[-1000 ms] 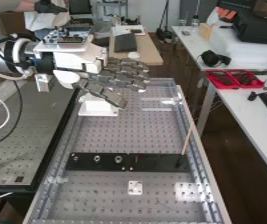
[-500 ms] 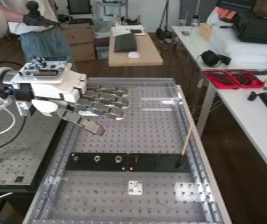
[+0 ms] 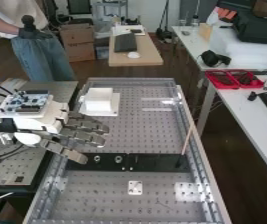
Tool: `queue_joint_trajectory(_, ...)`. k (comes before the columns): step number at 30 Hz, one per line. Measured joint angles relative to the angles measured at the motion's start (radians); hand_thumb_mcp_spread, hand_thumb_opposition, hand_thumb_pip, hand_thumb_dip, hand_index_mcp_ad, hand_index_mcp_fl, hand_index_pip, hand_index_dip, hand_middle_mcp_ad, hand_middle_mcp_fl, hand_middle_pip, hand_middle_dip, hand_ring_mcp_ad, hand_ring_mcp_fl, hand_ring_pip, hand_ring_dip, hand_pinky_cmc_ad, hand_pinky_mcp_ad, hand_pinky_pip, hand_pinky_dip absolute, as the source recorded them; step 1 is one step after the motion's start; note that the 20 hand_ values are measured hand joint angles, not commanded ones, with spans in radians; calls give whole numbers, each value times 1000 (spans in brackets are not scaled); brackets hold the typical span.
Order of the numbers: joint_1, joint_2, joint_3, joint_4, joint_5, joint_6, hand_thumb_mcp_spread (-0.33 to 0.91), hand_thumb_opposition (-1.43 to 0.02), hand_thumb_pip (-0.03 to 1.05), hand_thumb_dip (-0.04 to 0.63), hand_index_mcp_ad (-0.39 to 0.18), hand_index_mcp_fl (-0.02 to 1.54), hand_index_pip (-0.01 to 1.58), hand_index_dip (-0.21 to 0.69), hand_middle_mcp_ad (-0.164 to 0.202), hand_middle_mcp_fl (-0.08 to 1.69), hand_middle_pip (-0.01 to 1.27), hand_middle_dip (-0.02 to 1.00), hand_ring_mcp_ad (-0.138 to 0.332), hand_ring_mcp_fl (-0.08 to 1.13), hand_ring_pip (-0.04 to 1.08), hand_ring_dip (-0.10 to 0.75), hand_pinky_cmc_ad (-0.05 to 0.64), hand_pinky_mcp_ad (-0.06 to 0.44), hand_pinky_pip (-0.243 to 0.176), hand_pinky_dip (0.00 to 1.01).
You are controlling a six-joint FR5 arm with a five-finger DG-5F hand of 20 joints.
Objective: Grab the smaller nut and place it in the white container
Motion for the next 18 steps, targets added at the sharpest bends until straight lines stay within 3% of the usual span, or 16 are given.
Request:
queue_joint_trajectory(8, -53, -68, -10, 60, -60, -6, 295, -803, 712, 126, -161, 291, 785, -61, 51, -24, 126, 175, 129, 2, 72, 58, 391, 309, -108, 560)
queue_joint_trajectory(18, -78, -114, -37, 173, -99, 1, 305, -819, 716, 126, -187, 253, 1190, -105, 56, -24, 124, 176, 127, 0, 70, 63, 387, 309, -108, 557)
